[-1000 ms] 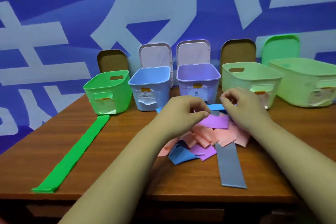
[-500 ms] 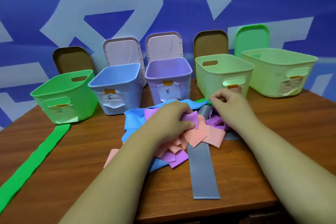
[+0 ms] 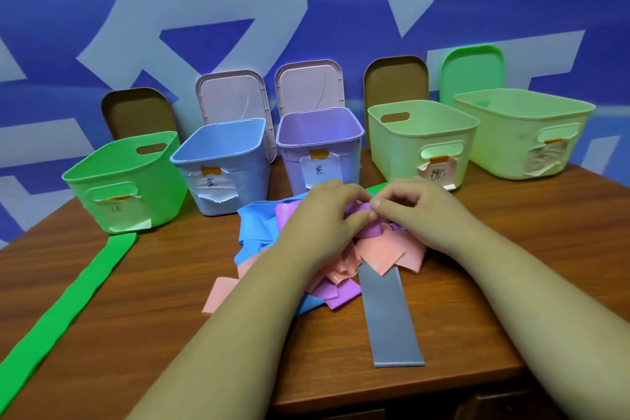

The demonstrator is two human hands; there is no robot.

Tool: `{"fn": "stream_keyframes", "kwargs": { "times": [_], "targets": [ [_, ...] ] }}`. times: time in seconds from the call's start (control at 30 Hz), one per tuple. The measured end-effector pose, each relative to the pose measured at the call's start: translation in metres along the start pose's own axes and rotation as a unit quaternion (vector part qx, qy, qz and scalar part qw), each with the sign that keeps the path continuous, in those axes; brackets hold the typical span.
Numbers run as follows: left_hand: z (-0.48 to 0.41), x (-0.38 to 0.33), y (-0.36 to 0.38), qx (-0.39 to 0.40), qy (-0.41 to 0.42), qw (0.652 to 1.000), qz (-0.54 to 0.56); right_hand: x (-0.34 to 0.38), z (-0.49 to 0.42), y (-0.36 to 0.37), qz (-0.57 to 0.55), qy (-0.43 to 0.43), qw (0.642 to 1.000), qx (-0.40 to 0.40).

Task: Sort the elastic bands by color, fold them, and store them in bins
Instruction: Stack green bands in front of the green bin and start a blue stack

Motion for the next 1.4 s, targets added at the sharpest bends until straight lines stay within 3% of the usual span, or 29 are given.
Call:
{"fn": "stream_keyframes", "kwargs": {
  "times": [0.23, 0.4, 0.6, 0.73, 0.8, 0.97, 1.13, 1.3, 1.4],
  "targets": [
    [0.002, 0.003, -0.001, 0.036, 0.001, 0.998, -0.053, -0.004, -0.001, -0.008, -0.018, 0.037, 0.995, -0.086],
    [0.002, 0.012, -0.009, 0.002, -0.029, 0.997, -0.078, -0.011, -0.005, -0.009, -0.012, 0.061, 0.992, -0.107],
    [0.006, 0.013, -0.017, -0.002, -0.070, 0.998, 0.009, -0.024, -0.012, -0.020, 0.047, 0.074, 0.980, -0.177],
    [0.011, -0.006, -0.011, 0.098, -0.001, 0.995, 0.016, -0.035, -0.015, -0.020, 0.103, 0.085, 0.979, -0.152],
    [0.012, -0.008, -0.004, 0.121, -0.012, 0.993, 0.005, -0.038, -0.015, -0.019, 0.126, 0.100, 0.977, -0.136],
    [0.003, 0.007, -0.004, 0.011, -0.042, 0.997, -0.061, -0.041, -0.016, -0.018, 0.152, 0.140, 0.971, -0.125],
    [0.000, 0.027, 0.005, 0.040, -0.083, 0.986, -0.141, -0.040, -0.015, -0.015, 0.172, 0.144, 0.968, -0.113],
    [-0.002, 0.026, 0.009, 0.047, -0.073, 0.984, -0.154, -0.040, -0.019, -0.015, 0.178, 0.118, 0.969, -0.126],
    [-0.002, 0.023, 0.006, 0.011, -0.066, 0.991, -0.120, -0.043, -0.022, -0.013, 0.179, 0.114, 0.969, -0.125]
  ]
}}
Point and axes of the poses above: each hand's wrist, its own z-axis away from the middle knuckle, its own y-axis out of the palm, x = y × z, the point moved 4 cm from there along -z, towards the middle knuckle, and after that the axes turned 7 degrees about -z, right-handed, at the moved point
